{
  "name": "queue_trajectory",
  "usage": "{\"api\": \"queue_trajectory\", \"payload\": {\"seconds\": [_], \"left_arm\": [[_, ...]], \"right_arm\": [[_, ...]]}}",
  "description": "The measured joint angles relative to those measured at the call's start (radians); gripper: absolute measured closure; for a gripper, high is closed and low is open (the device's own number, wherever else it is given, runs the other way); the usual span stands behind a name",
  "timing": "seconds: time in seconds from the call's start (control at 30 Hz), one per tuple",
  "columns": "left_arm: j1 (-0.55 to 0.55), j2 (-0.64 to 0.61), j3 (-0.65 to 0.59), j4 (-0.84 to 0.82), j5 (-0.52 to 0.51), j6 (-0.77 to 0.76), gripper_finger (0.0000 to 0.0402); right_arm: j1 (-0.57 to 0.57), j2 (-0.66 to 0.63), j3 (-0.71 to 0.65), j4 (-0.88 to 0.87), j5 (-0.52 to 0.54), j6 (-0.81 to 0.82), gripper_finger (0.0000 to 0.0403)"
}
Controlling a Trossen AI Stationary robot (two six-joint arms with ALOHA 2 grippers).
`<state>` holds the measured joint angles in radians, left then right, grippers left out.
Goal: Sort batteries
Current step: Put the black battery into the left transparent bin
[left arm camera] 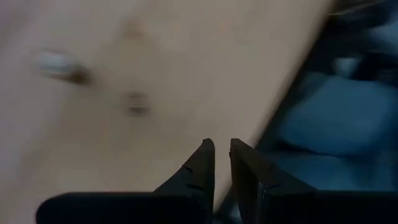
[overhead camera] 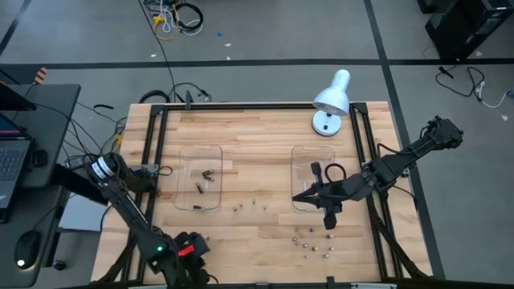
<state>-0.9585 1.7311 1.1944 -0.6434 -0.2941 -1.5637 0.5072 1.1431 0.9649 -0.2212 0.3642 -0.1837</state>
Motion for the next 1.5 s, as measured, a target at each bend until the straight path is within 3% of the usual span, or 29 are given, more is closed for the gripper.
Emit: {"api": "queue_trajectory", "payload": {"seconds": [0.2, 0.43, 0.97, 1.13, 1.5], "left_arm": [[-0.002, 0.004, 0.013, -0.056, -0.008, 0.071, 0.0360], [-0.004, 0.005, 0.013, -0.074, -0.105, 0.205, 0.0360], [-0.004, 0.005, 0.012, -0.138, -0.109, 0.239, 0.0360], [-0.004, 0.005, 0.012, -0.133, -0.122, 0.338, 0.0358], [-0.004, 0.017, 0.012, -0.134, -0.131, 0.359, 0.0285]], "right_arm": [[0.000, 0.000, 0.000, -0.021, -0.001, 0.003, 0.0400], [0.000, 0.000, 0.000, -0.021, -0.001, 0.004, 0.0400], [0.000, 0.000, 0.000, -0.022, -0.001, 0.005, 0.0400], [0.000, 0.000, 0.000, -0.022, -0.001, 0.005, 0.0400], [0.000, 0.000, 0.000, -0.022, -0.001, 0.005, 0.0400]]}}
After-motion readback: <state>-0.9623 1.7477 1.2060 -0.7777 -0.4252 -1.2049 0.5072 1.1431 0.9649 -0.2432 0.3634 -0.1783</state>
